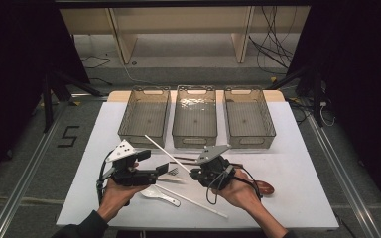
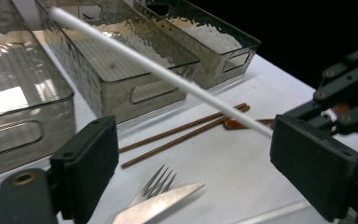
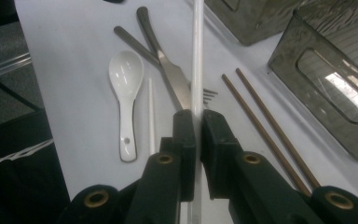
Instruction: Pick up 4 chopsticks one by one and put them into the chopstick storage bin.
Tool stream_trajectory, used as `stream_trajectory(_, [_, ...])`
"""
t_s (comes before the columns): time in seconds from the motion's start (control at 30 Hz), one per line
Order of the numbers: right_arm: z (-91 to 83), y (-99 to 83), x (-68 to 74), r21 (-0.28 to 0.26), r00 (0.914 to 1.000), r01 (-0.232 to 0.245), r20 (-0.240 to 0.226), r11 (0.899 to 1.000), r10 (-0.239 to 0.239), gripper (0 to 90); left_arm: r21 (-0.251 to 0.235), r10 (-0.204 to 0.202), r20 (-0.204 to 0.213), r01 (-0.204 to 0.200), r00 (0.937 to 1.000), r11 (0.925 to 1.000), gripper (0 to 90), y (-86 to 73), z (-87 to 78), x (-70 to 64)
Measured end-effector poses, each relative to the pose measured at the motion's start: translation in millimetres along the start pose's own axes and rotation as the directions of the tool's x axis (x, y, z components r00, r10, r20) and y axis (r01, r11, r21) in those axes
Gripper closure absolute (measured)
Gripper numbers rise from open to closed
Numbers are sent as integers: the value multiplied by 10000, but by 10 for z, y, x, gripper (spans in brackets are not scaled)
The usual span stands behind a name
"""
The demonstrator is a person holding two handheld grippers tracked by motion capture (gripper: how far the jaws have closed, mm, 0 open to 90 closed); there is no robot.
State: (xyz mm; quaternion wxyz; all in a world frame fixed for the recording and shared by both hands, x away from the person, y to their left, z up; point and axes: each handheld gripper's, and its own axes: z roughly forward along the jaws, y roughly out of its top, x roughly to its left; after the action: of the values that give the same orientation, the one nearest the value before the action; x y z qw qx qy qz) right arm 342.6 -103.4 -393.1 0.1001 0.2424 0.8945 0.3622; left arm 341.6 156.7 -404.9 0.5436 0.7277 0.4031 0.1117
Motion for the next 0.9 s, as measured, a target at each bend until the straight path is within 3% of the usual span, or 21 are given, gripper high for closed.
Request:
stream_trajectory(0.3, [31,13,64,-547,10000,-62,-61,9985,58,850,239,-402,554,389,9977,9990,287,14,167,-43])
stream_trajectory(0.5, [40,21,85,-715,9999,-71,-107,9974,64,850,151,-421,1032,408,9938,9991,451,24,183,-63])
stream_trajectory(0.9, [47,17,100,-1121,9996,-163,-243,9936,136,850,113,-1049,1780,1045,9784,9945,663,17,195,-22])
